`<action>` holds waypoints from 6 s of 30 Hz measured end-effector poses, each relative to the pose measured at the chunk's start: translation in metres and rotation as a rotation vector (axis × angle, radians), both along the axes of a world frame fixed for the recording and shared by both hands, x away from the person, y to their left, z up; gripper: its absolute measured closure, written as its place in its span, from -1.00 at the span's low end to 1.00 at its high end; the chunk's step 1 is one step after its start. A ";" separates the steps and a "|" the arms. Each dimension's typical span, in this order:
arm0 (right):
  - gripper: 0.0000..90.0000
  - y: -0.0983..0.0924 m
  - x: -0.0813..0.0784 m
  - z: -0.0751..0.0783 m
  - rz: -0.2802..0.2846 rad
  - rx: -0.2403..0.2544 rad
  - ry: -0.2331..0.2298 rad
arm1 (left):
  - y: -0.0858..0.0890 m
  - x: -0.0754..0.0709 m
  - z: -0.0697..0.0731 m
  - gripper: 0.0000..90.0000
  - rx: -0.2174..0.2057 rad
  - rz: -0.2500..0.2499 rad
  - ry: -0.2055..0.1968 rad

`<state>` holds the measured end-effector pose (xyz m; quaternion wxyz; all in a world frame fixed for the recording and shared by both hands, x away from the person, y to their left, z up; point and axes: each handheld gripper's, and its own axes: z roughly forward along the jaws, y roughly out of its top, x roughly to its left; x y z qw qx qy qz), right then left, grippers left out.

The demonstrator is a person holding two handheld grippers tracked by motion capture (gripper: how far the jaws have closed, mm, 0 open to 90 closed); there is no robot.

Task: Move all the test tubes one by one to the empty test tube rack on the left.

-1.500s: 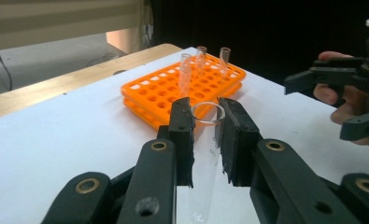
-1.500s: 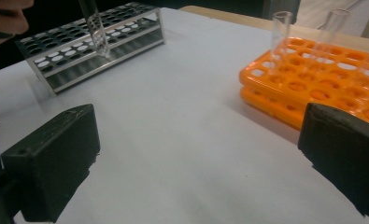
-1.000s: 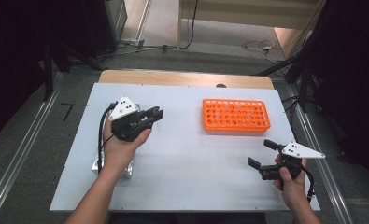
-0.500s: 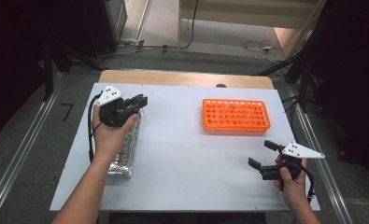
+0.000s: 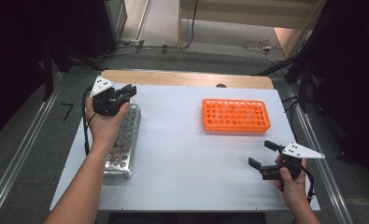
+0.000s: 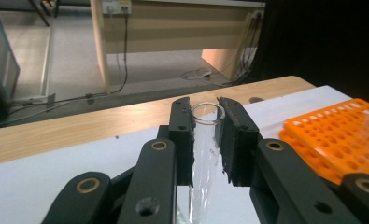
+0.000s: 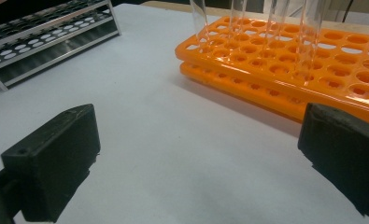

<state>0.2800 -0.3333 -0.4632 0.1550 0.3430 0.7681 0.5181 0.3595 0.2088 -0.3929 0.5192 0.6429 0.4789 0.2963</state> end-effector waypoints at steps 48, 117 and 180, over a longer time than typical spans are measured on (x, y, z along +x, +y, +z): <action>-1.00 0.001 -0.002 0.001 0.005 -0.002 -0.001 | 0.001 0.024 -0.032 0.64 0.047 0.054 0.210; -0.82 0.024 0.079 0.017 -0.115 -0.006 0.051 | -0.045 -0.090 -0.032 -1.00 -0.090 -0.244 0.111; 0.65 0.023 0.097 0.023 -0.298 -0.022 0.010 | -0.060 -0.095 -0.034 -1.00 -0.099 -0.289 0.114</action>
